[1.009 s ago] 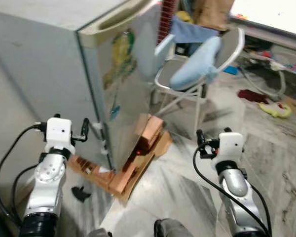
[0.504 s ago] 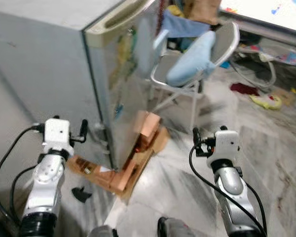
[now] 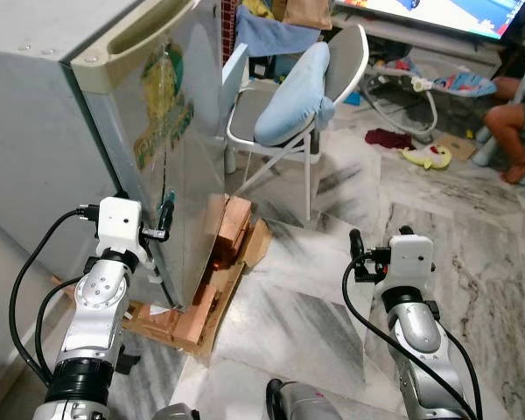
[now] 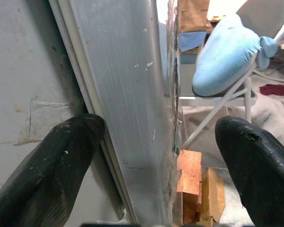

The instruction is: Restocking fridge

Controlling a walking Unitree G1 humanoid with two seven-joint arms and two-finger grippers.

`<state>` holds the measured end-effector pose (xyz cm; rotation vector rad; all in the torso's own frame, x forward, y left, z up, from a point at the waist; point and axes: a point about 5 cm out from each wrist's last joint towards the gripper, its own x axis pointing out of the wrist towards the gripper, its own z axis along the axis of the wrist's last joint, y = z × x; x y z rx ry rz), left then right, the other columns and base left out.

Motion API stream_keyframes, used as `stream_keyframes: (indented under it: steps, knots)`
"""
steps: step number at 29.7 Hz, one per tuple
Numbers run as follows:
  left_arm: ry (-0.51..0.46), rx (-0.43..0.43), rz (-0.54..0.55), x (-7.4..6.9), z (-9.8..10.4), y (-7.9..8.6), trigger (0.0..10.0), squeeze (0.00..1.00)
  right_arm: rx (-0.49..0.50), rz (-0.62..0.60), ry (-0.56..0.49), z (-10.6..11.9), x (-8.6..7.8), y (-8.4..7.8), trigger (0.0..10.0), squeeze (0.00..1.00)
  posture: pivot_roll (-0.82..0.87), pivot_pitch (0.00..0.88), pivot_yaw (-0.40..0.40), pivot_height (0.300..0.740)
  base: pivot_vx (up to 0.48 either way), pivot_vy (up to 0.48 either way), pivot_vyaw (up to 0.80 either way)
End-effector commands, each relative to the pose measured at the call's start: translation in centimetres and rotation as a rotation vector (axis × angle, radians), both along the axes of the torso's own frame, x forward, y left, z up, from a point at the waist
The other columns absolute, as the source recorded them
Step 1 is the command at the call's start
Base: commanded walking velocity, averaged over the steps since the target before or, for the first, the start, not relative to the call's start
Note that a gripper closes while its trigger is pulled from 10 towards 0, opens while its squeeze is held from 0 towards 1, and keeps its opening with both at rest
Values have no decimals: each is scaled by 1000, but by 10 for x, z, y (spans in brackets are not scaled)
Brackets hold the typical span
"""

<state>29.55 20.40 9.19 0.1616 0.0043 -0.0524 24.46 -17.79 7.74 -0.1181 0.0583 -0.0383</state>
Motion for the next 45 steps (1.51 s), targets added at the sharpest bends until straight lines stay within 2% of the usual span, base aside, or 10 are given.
stream_keyframes:
  steps: [1,7,10,11,12,18,21,28,32,45]
  knots:
    - [4,-19,55,1,0,11,10000,0,-8,-11,2,2,-2,-3,10000,0,-36,92,-38,740,0,0,0]
    - [-33,-18,-20,18,12,-6,10000,0,3,5,17,1,-4,-1,10000,0,-36,92,-47,740,0,0,0]
    - [-111,10,-128,29,31,-32,10000,0,12,-9,25,0,-8,-2,10000,0,-34,90,-53,740,0,0,0]
    - [-151,33,-239,32,40,-58,10000,0,17,-32,30,-1,-13,-4,10000,0,-33,87,-57,740,0,0,0]
    - [-165,31,-369,31,45,-89,10000,0,32,-64,30,-1,-18,-5,10000,0,-33,87,-57,740,0,0,0]
    - [-180,67,-746,2,44,-164,10000,0,4,-106,0,8,-28,-6,10000,0,-58,79,-45,740,0,0,0]
    - [-144,34,-792,-6,38,-171,10000,0,6,-113,-8,9,-28,-8,10000,0,-62,78,-42,740,0,0,0]
    - [-43,57,-549,16,13,-117,10000,0,-2,-137,-8,11,-24,-12,10000,0,-56,72,-42,740,0,0,0]
    - [12,70,-364,23,5,-65,10000,0,-7,-111,-12,11,-22,-5,10000,0,-43,71,-48,740,0,0,-800]
    - [2,75,-228,-3,-3,-36,10000,0,-3,-91,-31,15,-11,-2,10000,0,-28,81,-30,740,256,-350,-573]
